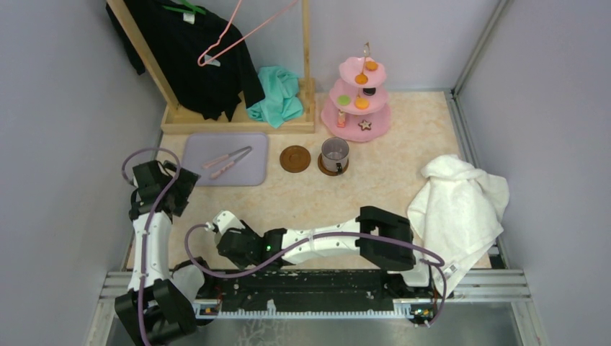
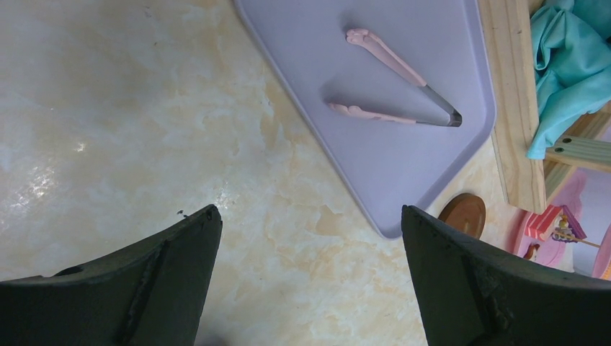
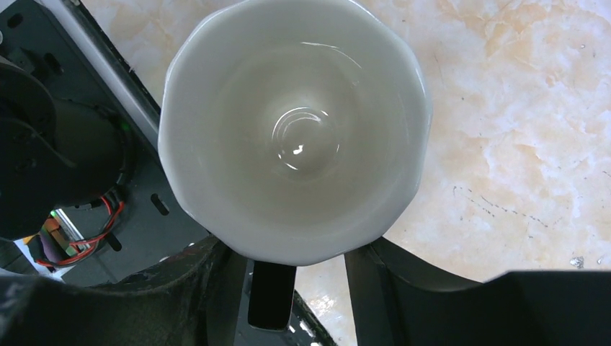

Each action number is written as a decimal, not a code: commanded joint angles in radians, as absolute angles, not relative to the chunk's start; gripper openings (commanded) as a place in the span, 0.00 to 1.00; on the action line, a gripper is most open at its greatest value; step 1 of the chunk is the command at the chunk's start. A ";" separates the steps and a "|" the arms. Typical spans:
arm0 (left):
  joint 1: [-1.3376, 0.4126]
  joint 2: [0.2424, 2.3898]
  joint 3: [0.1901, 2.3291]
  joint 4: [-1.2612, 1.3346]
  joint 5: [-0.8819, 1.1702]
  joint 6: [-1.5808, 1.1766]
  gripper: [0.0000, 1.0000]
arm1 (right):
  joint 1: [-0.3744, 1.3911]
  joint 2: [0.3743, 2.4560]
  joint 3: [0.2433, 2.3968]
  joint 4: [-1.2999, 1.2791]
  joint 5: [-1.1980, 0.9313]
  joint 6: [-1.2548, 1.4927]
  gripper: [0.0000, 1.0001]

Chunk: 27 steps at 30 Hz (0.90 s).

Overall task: Serve the afternoon tea
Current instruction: Pick up the cup at the center of the board.

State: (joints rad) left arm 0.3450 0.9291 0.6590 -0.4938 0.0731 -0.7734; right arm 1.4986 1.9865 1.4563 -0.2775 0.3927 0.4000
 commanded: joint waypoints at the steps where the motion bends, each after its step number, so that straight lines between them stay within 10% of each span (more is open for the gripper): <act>1: 0.356 0.914 0.654 -0.477 0.087 -0.768 0.99 | 1.488 2.007 1.488 -0.236 0.367 0.390 0.50; 27: 0.360 0.916 0.631 -0.466 0.097 -0.766 0.99 | 1.472 2.028 1.462 -0.188 0.335 0.390 0.33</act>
State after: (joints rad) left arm 0.3500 0.9291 0.6407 -0.4911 0.0818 -0.7734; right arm 1.4815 2.0403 1.4544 -0.2665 0.3405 0.3939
